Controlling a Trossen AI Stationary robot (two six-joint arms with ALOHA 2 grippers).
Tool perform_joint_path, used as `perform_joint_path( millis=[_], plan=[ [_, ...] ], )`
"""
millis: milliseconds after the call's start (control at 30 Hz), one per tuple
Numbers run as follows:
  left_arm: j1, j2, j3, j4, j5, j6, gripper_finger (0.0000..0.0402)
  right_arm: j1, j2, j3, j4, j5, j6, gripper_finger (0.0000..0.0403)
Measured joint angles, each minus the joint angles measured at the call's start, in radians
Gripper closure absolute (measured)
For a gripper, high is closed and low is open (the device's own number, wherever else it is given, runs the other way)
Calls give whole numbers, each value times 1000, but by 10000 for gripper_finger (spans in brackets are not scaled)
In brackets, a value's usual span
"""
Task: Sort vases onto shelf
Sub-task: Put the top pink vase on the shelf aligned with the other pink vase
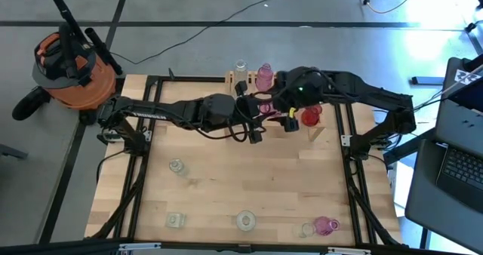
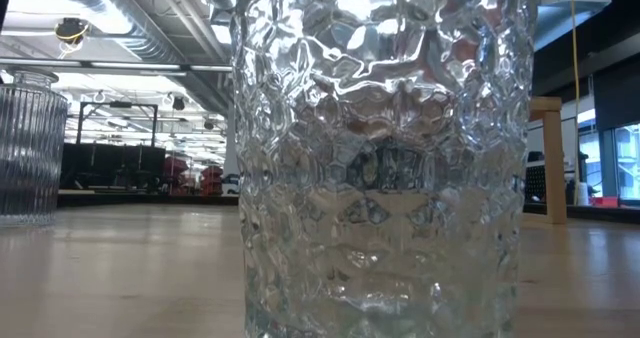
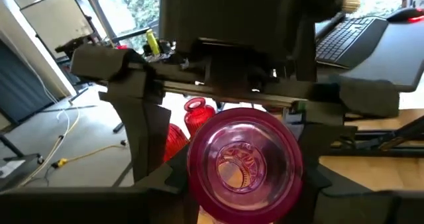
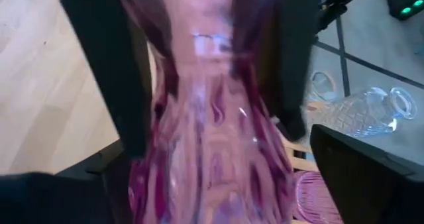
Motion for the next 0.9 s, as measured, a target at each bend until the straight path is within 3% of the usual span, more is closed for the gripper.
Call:
perform_joint_path(
  millis=[267,467,733,900],
  plan=[
    [2,-4,0,-4,-3,35,269,2,20,0,28,-8,1,169],
    [4,-4,0,-12,-36,30,254,2,20,0,28,7,-1,170],
    [-5,-35,1,-72,-252,27,214,0,21,0,40,60,51,170],
    [-1,-87,1,-124,-300,5,176,1,17,2,54,77,68,170]
  ],
)
